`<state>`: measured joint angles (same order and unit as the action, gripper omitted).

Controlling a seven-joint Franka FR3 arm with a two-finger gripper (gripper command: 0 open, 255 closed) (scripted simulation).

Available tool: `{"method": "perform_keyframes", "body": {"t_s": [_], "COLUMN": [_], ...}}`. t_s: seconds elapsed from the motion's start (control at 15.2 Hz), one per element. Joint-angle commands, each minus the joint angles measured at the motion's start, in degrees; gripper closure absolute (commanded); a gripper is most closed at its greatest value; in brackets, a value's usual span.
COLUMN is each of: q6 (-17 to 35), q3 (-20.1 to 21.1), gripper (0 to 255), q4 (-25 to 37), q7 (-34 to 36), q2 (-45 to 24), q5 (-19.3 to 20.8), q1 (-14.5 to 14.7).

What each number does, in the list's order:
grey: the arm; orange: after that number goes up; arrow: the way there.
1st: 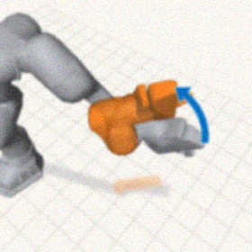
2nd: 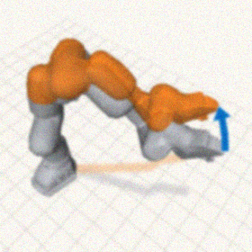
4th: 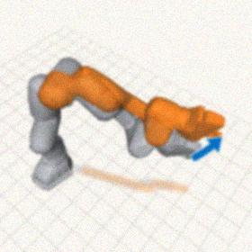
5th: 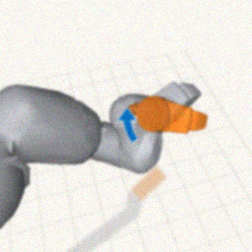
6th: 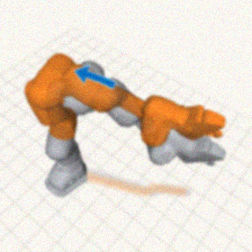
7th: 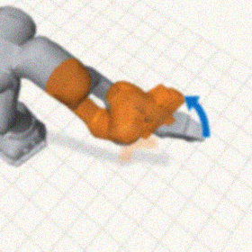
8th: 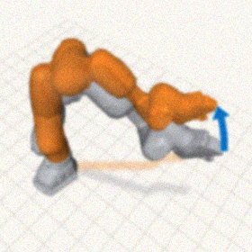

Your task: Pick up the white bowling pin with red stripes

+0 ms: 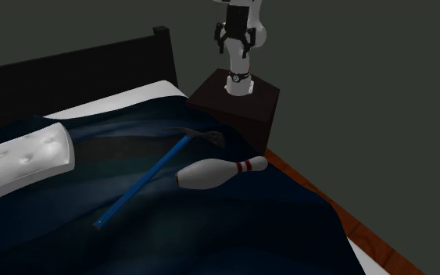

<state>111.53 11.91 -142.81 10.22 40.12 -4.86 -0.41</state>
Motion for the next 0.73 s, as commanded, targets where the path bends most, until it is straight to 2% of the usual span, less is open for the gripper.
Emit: {"method": "perform_keyframes", "body": {"t_s": [0.0, 0.4, 0.66], "q6": [4.77, 18.43, 26.72], "q3": [2.65, 11.13, 17.74], "gripper": [0, 0, 0], "q4": [-1.87, -3.88, -2.74], "q7": [4.21, 17.24, 28.11], "q2": [-1.78, -11.21, -19.76], "q5": [-0.47, 0.71, 5.27], "q1": [-0.45, -3.53, -7.84]}}
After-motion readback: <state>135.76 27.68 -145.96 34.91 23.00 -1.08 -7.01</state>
